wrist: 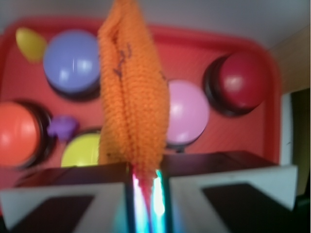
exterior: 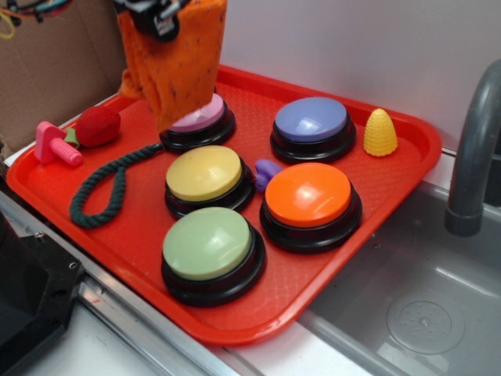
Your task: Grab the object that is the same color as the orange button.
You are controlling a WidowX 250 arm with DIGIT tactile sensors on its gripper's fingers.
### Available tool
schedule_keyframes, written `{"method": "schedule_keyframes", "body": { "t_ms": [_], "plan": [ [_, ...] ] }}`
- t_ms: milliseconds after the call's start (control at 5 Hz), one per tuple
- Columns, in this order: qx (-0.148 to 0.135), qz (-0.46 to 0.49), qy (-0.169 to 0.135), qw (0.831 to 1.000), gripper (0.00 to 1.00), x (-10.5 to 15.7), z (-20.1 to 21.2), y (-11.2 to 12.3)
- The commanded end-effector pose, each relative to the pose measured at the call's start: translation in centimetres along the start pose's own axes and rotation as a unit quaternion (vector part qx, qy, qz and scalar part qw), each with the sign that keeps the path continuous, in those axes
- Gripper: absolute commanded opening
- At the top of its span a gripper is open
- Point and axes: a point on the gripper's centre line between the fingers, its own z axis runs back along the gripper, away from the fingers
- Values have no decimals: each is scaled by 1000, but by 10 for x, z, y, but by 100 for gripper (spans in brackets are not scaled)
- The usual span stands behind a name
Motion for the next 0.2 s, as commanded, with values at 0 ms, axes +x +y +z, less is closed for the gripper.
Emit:
{"method": "schedule_keyframes", "body": {
  "t_ms": [0],
  "plan": [
    [-6,-16,-3,1000,0,18,8,-3]
  ]
}}
